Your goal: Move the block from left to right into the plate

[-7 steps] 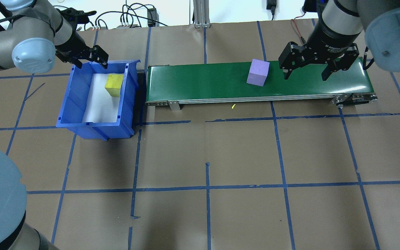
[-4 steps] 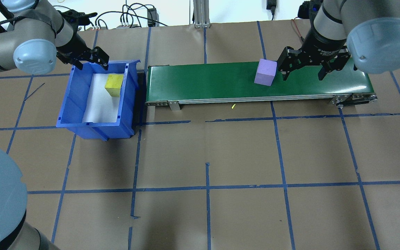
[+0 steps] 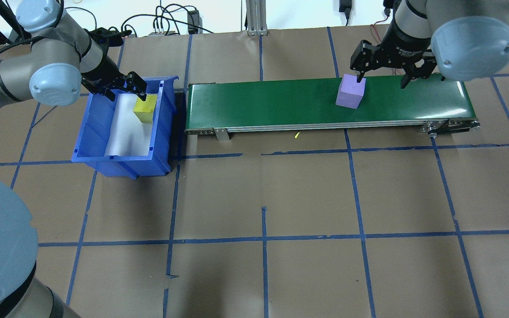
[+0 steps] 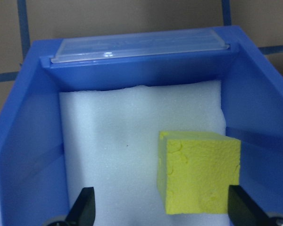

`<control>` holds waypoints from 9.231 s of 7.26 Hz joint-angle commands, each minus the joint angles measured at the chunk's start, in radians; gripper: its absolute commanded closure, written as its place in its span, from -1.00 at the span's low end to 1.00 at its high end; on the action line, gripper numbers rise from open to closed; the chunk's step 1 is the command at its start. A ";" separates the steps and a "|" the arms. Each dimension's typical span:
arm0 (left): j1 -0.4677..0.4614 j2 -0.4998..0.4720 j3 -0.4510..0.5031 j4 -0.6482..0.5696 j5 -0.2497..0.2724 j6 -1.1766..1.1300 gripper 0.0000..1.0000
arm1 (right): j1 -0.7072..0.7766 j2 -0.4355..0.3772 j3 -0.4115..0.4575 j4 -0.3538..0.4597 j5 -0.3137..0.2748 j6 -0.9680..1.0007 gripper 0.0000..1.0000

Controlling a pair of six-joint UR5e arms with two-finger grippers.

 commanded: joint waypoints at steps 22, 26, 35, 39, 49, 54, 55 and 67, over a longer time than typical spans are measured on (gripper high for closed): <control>0.030 -0.044 -0.019 0.023 -0.103 -0.014 0.51 | -0.388 0.254 -0.110 -0.008 0.103 -0.370 0.46; 0.060 0.078 -0.005 -0.047 -0.105 -0.044 0.51 | -0.766 0.260 -0.078 0.022 -0.020 -0.997 0.46; -0.272 -0.021 0.067 0.035 -0.111 -0.207 0.35 | -0.953 0.337 0.019 -0.136 -0.058 -1.133 -0.54; -0.278 0.009 0.033 0.023 -0.099 -0.233 -1.00 | -0.944 0.258 0.004 -0.131 -0.016 -1.135 -1.00; -0.130 0.496 0.018 -0.540 0.140 -0.224 -1.00 | -0.549 -0.107 -0.038 0.268 -0.014 -0.914 -1.00; -0.117 0.500 0.024 -0.545 0.159 -0.151 -1.00 | -0.201 -0.166 -0.086 0.324 -0.124 -0.459 -1.00; -0.120 0.503 0.025 -0.545 0.154 -0.153 -1.00 | -0.155 -0.168 -0.109 0.339 -0.108 -0.455 -1.00; -0.114 0.505 0.036 -0.583 0.150 -0.172 -1.00 | 0.103 -0.157 -0.079 0.324 0.015 -0.136 -1.00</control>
